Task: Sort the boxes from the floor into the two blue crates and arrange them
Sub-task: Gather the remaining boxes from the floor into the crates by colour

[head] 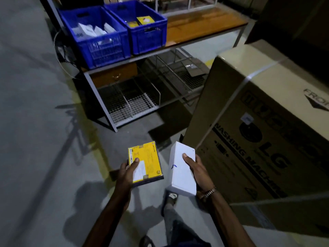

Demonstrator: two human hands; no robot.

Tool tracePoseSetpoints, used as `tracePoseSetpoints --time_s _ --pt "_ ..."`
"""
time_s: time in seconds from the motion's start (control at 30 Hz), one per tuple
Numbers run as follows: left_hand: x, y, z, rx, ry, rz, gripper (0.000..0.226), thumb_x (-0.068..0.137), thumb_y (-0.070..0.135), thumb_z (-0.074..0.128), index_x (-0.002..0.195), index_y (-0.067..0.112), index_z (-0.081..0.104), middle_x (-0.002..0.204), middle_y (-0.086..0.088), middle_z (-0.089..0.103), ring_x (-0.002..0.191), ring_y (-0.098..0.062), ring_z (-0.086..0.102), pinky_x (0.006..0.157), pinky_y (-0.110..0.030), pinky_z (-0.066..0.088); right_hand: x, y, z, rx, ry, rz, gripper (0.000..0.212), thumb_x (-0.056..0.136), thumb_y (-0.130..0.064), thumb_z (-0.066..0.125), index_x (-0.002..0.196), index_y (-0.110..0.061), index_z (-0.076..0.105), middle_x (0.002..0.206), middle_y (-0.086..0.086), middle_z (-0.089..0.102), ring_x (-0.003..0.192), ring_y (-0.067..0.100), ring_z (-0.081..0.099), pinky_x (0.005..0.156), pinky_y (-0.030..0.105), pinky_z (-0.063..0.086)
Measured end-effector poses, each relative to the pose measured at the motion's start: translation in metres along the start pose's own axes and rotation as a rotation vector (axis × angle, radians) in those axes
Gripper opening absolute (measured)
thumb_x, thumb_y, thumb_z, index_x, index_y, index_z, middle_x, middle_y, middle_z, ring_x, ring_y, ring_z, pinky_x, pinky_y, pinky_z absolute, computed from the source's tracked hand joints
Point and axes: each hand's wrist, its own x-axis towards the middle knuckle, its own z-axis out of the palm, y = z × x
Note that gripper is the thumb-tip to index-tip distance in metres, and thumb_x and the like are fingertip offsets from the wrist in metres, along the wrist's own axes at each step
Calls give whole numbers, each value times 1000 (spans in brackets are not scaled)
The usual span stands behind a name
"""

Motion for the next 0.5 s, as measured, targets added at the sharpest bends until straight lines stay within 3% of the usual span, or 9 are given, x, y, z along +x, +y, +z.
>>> tracePoseSetpoints --time_s 0.1,0.23,0.37,0.5 --pt "47 38 18 -8 44 43 35 97 35 71 123 13 66 116 -10 77 107 -32 73 101 -56 55 65 -35 22 -17 -24 -25 46 96 -20 69 137 -17 50 117 17 72 73 21 73 56 30 59" --pt "103 85 32 -20 88 104 33 92 46 75 117 25 71 117 -2 76 111 -28 73 96 -63 56 148 -85 52 -24 -101 -21 38 96 -14 68 131 -13 53 109 14 72 71 20 73 56 30 59" --pt "149 128 53 -76 142 136 36 86 49 78 117 32 73 118 11 75 117 -17 68 99 -61 55 215 -130 81 -82 -130 5 64 81 -22 81 137 -11 52 121 20 72 87 28 73 66 34 61" --pt "198 172 76 -137 180 126 35 90 42 75 120 24 72 118 1 77 115 -27 70 98 -59 56 279 -169 119 -119 -184 43 57 89 -16 77 138 -16 48 126 18 69 99 31 72 81 44 61"
